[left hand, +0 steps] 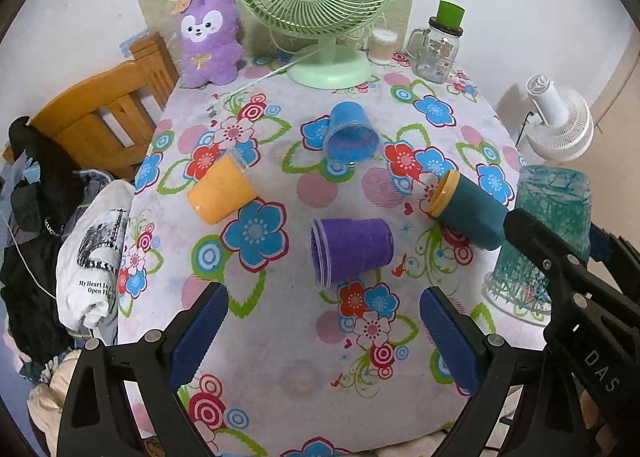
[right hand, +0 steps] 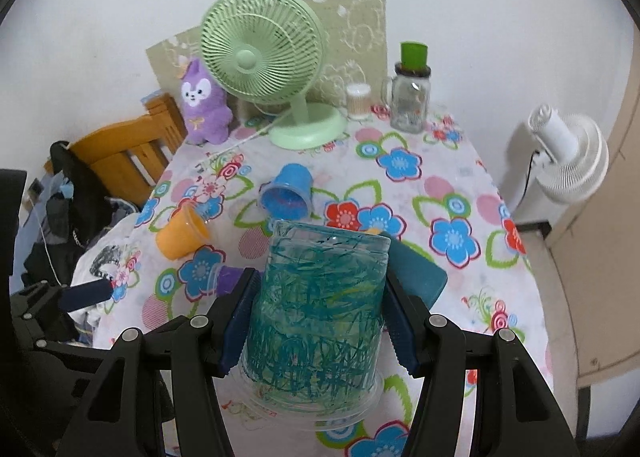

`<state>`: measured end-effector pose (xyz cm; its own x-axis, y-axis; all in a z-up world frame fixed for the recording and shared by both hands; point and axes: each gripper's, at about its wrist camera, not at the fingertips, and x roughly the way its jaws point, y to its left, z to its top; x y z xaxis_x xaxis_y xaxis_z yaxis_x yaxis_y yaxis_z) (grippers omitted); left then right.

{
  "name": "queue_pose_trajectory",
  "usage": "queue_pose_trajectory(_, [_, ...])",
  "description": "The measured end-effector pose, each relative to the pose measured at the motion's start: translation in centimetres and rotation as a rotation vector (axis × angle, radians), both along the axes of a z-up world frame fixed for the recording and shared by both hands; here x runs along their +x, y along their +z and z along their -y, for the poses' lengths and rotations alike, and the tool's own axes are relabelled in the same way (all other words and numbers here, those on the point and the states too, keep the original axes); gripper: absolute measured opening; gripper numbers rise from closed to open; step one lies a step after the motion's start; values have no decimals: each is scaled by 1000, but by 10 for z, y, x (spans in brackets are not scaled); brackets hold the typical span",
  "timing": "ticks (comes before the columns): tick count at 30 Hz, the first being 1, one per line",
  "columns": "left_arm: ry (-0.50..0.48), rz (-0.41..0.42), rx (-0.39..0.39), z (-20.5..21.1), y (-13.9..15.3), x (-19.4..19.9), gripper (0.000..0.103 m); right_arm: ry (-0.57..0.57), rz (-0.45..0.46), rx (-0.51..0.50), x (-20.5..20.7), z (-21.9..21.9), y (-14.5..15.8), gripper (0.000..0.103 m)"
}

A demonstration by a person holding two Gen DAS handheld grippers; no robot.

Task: Flip cup upside down
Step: 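Turn the teal cup rim-down with the right tool and lower it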

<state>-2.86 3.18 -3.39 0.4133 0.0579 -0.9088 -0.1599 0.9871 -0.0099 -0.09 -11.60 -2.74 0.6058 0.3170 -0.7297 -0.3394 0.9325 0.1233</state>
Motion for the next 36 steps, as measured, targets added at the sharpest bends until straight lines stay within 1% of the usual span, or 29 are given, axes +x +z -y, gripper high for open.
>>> queue_pose_trajectory(6, [2, -8, 1, -2, -15, -5, 98, 21, 66, -11, -7, 2, -17, 62])
queue_pose_trajectory(10, [1, -16, 15, -1, -25, -7, 98, 10, 88, -25, -7, 2, -31, 62])
queue_pose_trajectory(12, [-2, -17, -1, -3, -31, -8, 98, 11, 98, -23, -6, 3, -38, 62])
queue_pose_trajectory(16, [4, -30, -1, -5, -46, -7, 98, 10, 138, -29, -3, 1, -53, 62])
queue_pose_trajectory(19, [2, -42, -51, -9, -59, -5, 98, 2, 187, -42, -3, -1, -61, 62])
queue_pose_trajectory(26, [20, -51, -61, -16, -85, -2, 98, 34, 277, -77, -1, -12, -83, 62])
queue_pose_trajectory(31, [27, -53, -38, -21, -100, 2, 98, 29, 272, -77, 6, -18, -102, 62])
queue_pose_trajectory(36, [28, -68, -41, -28, -115, 5, 98, 7, 243, -74, 13, -20, -120, 62])
